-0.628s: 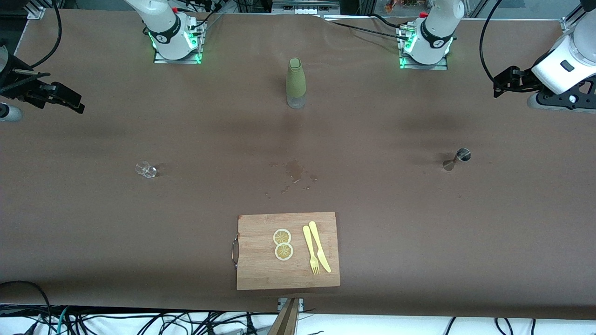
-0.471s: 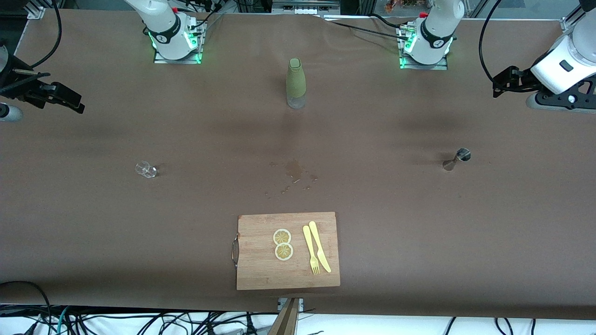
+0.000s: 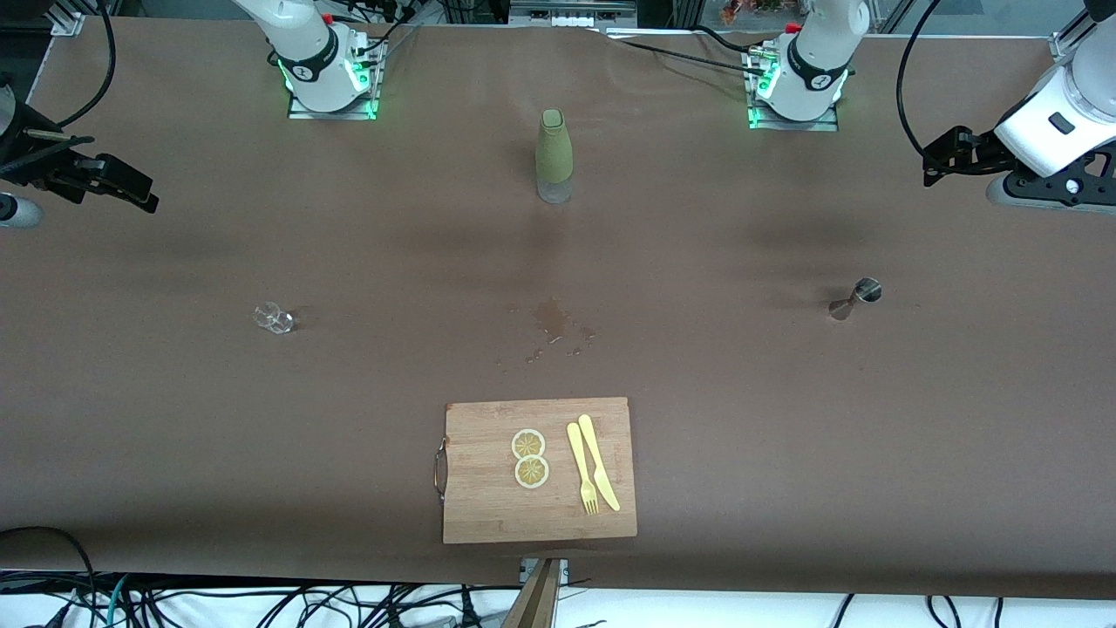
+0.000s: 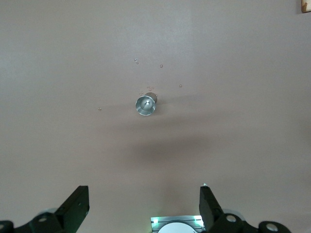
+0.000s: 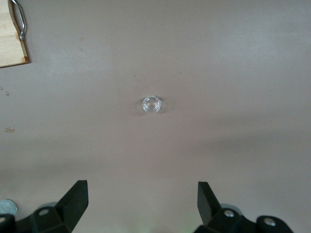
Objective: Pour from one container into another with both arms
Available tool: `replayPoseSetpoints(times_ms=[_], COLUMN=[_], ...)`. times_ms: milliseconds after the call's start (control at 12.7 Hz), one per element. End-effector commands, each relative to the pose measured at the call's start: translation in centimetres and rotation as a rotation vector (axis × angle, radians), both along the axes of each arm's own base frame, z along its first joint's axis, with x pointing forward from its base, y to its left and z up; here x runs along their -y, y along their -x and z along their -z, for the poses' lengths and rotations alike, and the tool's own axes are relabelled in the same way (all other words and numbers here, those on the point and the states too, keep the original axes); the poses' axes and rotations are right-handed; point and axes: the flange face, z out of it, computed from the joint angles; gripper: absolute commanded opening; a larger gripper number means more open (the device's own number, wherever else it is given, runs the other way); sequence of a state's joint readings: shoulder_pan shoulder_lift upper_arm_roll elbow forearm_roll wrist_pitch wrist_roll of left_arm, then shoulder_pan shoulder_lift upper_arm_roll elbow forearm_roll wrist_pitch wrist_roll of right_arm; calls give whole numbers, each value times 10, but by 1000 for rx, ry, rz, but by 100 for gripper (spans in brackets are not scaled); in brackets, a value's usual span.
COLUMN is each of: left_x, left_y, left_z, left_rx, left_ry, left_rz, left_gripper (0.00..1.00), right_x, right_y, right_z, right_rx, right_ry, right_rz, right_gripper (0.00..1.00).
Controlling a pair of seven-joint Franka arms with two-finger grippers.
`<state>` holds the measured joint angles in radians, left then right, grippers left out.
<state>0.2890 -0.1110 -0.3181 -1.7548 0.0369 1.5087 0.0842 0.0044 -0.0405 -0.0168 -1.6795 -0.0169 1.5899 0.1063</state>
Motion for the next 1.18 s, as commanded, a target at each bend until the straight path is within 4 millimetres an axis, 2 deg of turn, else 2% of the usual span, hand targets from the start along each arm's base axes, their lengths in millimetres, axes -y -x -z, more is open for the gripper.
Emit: replayPoseSetpoints(times_ms=[0, 392, 628, 1099], left_x=[4, 5, 16, 5], left_y=[-1, -6, -4, -6], left_z=[-3, -4, -4, -4], left_rx=[13, 8, -2, -24], left_ry=[2, 10, 5, 18], left_rz=[-4, 14, 35, 93], left_gripper=[100, 100, 100, 100], right_x=[1, 1, 1, 2], right_y=[-1, -1, -1, -1], right_z=[-3, -3, -3, -3], right_rx=[8, 8, 8, 8], right_ry=[-13, -13, -13, -14], right_rz=[-9, -9, -9, -7], right_gripper=[100, 100, 100, 100])
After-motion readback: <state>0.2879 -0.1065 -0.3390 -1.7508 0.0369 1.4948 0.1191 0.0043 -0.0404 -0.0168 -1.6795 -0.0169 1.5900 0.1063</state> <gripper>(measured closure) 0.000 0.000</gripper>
